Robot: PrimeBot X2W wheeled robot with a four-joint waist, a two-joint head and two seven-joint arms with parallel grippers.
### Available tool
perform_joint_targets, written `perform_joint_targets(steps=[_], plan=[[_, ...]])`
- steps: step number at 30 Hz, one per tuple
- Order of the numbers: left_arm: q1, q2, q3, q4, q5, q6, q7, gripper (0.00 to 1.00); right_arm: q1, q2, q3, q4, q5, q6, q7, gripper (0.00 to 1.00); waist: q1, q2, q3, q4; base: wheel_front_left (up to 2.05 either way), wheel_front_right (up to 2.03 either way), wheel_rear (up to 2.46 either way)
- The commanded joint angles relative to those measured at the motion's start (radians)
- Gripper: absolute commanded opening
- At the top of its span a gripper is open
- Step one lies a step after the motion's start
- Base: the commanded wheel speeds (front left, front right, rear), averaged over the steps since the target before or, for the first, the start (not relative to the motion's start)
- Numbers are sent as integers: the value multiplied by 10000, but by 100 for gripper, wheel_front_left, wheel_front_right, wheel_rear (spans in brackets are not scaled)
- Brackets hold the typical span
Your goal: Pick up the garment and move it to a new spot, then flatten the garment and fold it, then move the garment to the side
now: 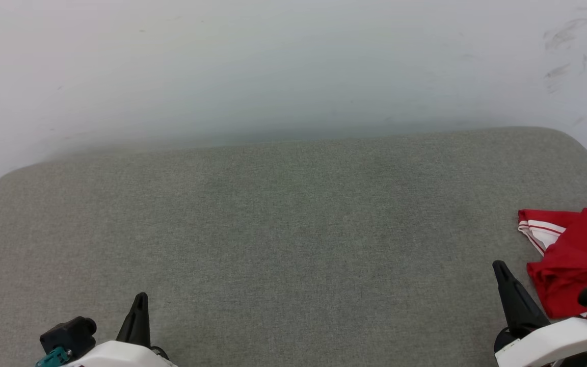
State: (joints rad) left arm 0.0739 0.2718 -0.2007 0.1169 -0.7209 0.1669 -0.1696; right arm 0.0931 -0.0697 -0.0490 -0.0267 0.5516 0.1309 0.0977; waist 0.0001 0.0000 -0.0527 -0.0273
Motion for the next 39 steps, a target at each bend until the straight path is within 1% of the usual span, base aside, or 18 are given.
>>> perform_joint_targets(steps=[1,9,10,25,39], plan=[[-343,-18,212,-44,-435,-152,105,0,-357,14,-51,3,529,1,-4,0,0,0,11,6,0,0,0],[-540,-238,515,140,-1486,-495,393,0,-567,31,-121,323,1732,1,13,0,0,0,54,28,0,0,0],[-540,-238,515,140,-1486,-495,393,0,-567,31,-121,323,1732,1,13,0,0,0,54,28,0,0,0],[-838,-631,1047,370,-3218,-1063,884,0,-915,64,-235,856,3738,0,39,0,0,0,136,67,0,0,0],[-1088,-961,1482,572,-4606,-1522,1299,0,-1195,94,-330,1296,5347,-1,67,0,0,0,211,104,0,0,0]])
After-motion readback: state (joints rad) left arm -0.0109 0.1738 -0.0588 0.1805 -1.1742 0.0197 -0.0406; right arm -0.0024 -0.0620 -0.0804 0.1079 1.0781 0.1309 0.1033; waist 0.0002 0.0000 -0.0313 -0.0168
